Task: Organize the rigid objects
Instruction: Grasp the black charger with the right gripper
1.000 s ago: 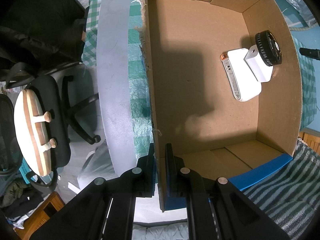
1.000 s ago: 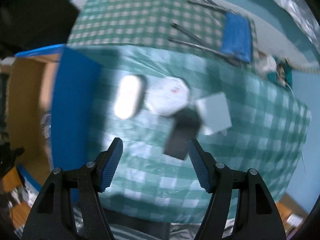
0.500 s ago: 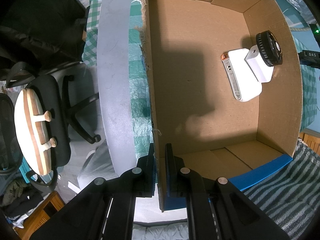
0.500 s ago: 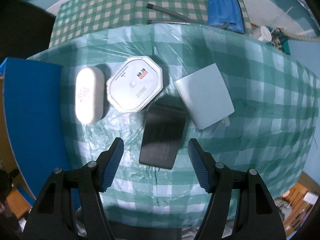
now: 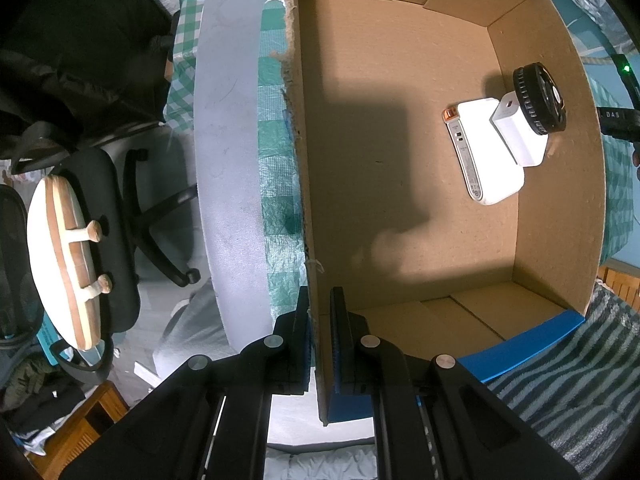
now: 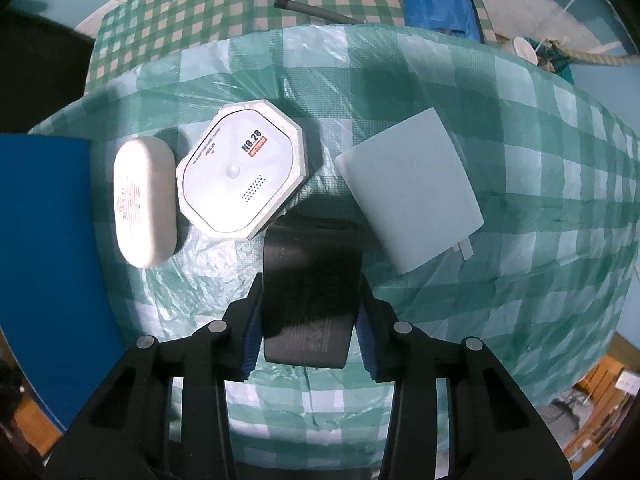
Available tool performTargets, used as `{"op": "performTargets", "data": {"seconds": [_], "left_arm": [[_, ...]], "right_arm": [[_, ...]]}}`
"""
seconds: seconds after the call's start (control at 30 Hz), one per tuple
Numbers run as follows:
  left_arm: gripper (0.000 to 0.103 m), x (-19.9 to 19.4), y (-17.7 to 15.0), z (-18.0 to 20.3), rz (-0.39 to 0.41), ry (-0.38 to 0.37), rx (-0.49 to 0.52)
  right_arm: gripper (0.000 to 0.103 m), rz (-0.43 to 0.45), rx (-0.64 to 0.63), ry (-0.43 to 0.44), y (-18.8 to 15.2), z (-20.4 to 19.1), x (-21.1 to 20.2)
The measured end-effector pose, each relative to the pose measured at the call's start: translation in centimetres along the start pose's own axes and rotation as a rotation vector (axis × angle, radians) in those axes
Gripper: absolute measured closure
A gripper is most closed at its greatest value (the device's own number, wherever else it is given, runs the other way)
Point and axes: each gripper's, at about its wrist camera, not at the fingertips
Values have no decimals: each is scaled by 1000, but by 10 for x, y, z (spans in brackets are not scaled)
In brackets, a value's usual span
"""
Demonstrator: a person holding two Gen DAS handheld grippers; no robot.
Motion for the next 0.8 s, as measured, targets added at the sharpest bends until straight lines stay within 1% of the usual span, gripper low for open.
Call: {"op": "performTargets", "data": {"seconds": [0.2, 0.37, 0.57, 0.8], "left_arm": [[95, 1, 0, -1, 1, -1, 0], [95, 2, 1, -1, 0, -1, 4], [95, 4, 2, -2, -3, 1, 9], [95, 4, 3, -2, -4, 2, 8]], "right_arm": [[66, -9, -52, 18, -11, -3, -4], [66, 7, -107, 21, -19, -8, -14], [66, 20, -153, 47, -25, -18, -33], [66, 40, -218, 82, -30, -42, -61]]}}
Point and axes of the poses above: each gripper's, at about its wrist camera, not at the fingertips, and x roughly the way its jaws point, z to its right, y to its top, and after that the axes turned 15 degrees about z, right-handed
